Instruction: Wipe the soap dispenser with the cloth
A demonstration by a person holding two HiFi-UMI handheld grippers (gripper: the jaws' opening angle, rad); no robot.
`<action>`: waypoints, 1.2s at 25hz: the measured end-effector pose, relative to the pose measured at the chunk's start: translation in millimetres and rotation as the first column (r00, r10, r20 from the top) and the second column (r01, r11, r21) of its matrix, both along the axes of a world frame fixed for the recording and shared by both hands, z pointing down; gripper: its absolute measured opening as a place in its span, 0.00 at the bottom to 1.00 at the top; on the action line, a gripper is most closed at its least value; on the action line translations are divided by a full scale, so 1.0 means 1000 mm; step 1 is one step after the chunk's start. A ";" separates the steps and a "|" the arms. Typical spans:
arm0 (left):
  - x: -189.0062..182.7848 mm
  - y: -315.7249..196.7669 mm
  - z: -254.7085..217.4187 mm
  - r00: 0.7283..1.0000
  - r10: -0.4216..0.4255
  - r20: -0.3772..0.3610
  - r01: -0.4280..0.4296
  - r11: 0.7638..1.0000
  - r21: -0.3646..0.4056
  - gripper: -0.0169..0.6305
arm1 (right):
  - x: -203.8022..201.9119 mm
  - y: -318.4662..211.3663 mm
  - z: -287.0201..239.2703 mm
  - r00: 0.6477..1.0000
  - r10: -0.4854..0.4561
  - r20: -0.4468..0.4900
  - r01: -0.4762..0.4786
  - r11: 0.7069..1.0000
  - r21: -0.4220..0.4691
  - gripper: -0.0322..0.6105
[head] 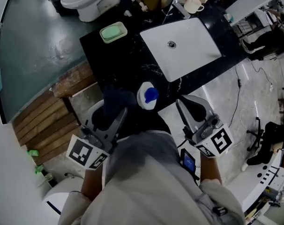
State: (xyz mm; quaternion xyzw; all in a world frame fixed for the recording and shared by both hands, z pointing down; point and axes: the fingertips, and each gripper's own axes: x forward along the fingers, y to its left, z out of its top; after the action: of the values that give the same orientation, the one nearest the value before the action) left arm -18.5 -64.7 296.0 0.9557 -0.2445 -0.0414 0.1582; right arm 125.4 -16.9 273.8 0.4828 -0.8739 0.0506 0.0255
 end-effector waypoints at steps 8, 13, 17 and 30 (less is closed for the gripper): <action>0.005 -0.011 -0.015 0.998 -0.067 0.019 0.067 0.997 0.043 0.24 | 0.003 -0.007 0.001 0.996 0.060 -0.062 -0.063 0.997 -0.040 0.05; 0.018 -0.014 -0.021 0.994 -0.103 0.029 0.101 0.992 0.071 0.24 | 0.000 -0.013 -0.003 0.996 0.032 -0.079 -0.035 0.999 -0.035 0.05; 0.027 -0.008 -0.028 0.986 -0.161 0.044 0.156 0.984 0.088 0.24 | 0.004 -0.010 -0.009 0.997 0.038 -0.065 -0.040 0.999 -0.033 0.05; 0.029 0.050 -0.052 0.948 -0.312 0.061 0.302 0.944 0.132 0.24 | 0.017 0.043 -0.030 0.996 0.019 -0.083 -0.018 1.000 0.003 0.05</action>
State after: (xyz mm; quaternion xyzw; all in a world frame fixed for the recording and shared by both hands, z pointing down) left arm 10.0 -14.5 244.2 0.9147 -0.3936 -0.0413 0.0816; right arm 142.6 26.1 244.2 0.4926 -0.8676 0.0298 0.0606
